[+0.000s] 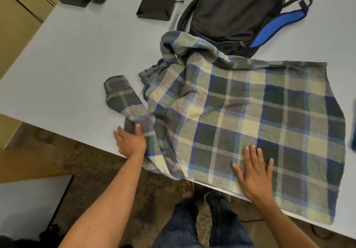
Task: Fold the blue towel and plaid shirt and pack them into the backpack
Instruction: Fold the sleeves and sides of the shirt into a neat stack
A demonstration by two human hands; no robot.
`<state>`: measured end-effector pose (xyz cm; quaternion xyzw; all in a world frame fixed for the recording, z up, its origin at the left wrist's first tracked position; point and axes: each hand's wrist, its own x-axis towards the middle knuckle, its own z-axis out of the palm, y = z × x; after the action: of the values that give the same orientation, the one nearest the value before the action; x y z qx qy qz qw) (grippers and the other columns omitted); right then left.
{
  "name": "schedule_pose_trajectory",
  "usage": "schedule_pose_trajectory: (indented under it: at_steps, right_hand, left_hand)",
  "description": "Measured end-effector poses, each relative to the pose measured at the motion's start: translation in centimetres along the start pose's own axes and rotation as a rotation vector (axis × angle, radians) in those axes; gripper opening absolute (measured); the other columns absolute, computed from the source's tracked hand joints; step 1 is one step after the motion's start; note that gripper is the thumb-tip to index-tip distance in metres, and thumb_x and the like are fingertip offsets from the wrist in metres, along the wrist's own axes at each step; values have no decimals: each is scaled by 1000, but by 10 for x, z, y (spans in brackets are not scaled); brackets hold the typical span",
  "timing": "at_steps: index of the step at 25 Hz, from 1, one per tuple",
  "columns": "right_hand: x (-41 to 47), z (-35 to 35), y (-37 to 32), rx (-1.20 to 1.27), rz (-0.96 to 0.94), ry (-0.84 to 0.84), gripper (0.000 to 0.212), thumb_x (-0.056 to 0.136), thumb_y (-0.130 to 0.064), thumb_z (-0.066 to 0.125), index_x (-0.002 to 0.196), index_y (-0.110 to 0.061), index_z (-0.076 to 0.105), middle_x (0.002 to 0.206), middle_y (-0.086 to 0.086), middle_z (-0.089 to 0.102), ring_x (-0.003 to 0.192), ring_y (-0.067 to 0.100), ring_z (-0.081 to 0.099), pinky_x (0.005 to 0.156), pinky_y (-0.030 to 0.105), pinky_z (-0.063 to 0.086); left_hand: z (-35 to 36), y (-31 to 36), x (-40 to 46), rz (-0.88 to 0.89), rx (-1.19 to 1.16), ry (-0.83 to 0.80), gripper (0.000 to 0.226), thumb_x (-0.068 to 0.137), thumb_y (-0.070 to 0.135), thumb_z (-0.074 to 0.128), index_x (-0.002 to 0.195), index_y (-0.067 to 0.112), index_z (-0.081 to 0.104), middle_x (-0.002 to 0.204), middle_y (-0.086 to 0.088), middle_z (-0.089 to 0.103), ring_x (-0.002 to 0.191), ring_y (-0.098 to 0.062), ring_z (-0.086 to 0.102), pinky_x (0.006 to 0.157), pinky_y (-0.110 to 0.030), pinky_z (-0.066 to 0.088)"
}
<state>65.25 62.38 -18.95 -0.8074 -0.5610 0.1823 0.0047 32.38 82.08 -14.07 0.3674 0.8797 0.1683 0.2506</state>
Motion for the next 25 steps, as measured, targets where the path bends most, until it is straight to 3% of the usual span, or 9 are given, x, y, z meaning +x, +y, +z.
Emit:
schedule_pose_trajectory:
  at_steps: [4,7,10,12,15,19,21,23,25]
  right_hand:
    - [1,-3,-1,-30,8,-42,78,95,-70,10,157,-24,-4,163,-4,-15,148,12,-22,119,49,-15]
    - [3,-7,-5,-21,34,-52,81,92,-72,7,157,-24,-2,164,-5,-11,148,11,-22,119,48,-15]
    - [4,-10,-15,36,64,-15,82,92,-70,12,157,-21,15,165,0,7,151,14,-6,120,48,-11]
    - [6,-18,-27,97,45,43,76,95,-66,23,153,-18,30,162,3,23,151,19,11,121,48,-1]
    - [12,-43,-59,387,11,89,60,98,-54,45,145,-17,45,155,5,37,144,22,31,119,45,22]
    - [32,-91,-109,1044,111,-52,54,93,-55,46,135,-22,56,132,-1,61,119,13,59,107,41,45]
    - [45,-111,-123,1370,170,-198,60,92,-62,41,132,-20,56,122,4,67,106,15,68,97,40,52]
    - [53,-125,-127,1548,199,-359,58,96,-60,40,130,-16,57,117,12,70,106,25,69,93,43,53]
    - [56,-128,-125,1566,192,-401,41,97,-38,57,128,-10,58,114,15,71,109,32,67,90,41,54]
  left_hand:
    - [-6,1,10,-145,-287,-153,69,94,45,59,146,7,35,147,-17,40,131,-39,45,104,-49,41]
    - [-13,8,7,-61,-453,-121,37,95,39,58,108,5,63,110,-15,65,108,-34,60,90,-43,51]
    - [-27,24,-23,195,-519,-31,24,99,31,53,99,9,63,91,-5,65,89,-22,63,75,-30,50]
    - [-32,34,-48,399,-568,-96,14,100,30,52,97,20,61,89,3,63,86,-14,63,74,-26,51]
    - [-28,42,-75,867,-451,-70,15,99,22,54,87,14,60,81,3,54,77,-18,53,69,-37,49]
    - [-15,45,-112,1375,-306,-91,10,92,13,61,89,5,64,94,-6,58,87,-22,54,75,-37,44]
    - [-9,41,-127,1581,-287,-167,4,87,8,66,87,5,63,97,-8,56,88,-26,54,74,-38,43]
    - [-5,36,-140,1717,-255,-277,8,82,4,69,85,5,62,98,-10,57,88,-29,53,75,-39,41]
    - [-2,30,-149,1795,-212,-380,9,80,4,68,87,6,62,101,-11,57,91,-29,53,78,-39,42]
